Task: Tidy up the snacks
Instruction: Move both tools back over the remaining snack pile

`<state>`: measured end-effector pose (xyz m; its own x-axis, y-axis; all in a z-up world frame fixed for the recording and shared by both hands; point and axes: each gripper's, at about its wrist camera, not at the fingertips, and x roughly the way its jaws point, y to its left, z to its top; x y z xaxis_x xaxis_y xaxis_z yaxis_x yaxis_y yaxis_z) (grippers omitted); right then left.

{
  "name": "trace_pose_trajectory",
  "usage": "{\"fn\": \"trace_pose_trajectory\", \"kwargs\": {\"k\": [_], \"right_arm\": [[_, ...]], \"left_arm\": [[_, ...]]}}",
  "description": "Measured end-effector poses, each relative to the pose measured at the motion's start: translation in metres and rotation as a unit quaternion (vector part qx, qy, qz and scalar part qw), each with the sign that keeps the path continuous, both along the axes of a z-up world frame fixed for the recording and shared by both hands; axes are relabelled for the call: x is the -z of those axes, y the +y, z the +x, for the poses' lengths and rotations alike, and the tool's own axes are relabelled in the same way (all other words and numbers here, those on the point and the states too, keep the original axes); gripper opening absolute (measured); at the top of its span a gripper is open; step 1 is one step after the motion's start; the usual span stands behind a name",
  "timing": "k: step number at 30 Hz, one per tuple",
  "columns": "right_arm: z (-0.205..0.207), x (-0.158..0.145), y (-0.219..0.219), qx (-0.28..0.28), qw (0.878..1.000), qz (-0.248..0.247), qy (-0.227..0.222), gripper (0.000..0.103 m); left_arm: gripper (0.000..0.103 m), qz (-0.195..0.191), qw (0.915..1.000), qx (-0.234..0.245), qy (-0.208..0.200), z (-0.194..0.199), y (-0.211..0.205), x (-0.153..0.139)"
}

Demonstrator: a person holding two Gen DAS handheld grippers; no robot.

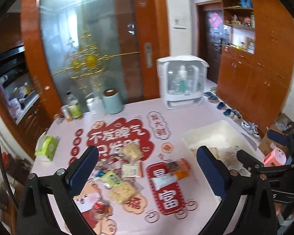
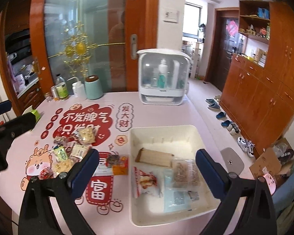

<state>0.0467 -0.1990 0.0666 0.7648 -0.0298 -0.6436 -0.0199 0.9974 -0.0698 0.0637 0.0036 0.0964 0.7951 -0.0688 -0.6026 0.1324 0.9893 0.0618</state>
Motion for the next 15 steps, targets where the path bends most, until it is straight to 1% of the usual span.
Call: {"fn": "trace_pose_trajectory", "kwargs": {"k": [6, 12, 15], "right_arm": [[0.006, -0.005, 0.045, -0.026, 1.0, -0.005, -0.001, 0.099], [0.023, -0.012, 0.086, -0.049, 0.999, -0.011, 0.01, 0.099], [0.037, -0.014, 0.103, -0.06, 0.998, -0.008, 0.024, 0.099]], "left_arm": [[0.1, 0.011, 0.9986, -0.048, -0.017, -0.002, 0.066, -0.011], [0.1, 0.024, 0.994, -0.1, -0.036, 0.011, 0.138, -0.03], [0.102, 0.025, 0.9919, -0.119, -0.038, 0.023, 0.166, -0.034]]}}
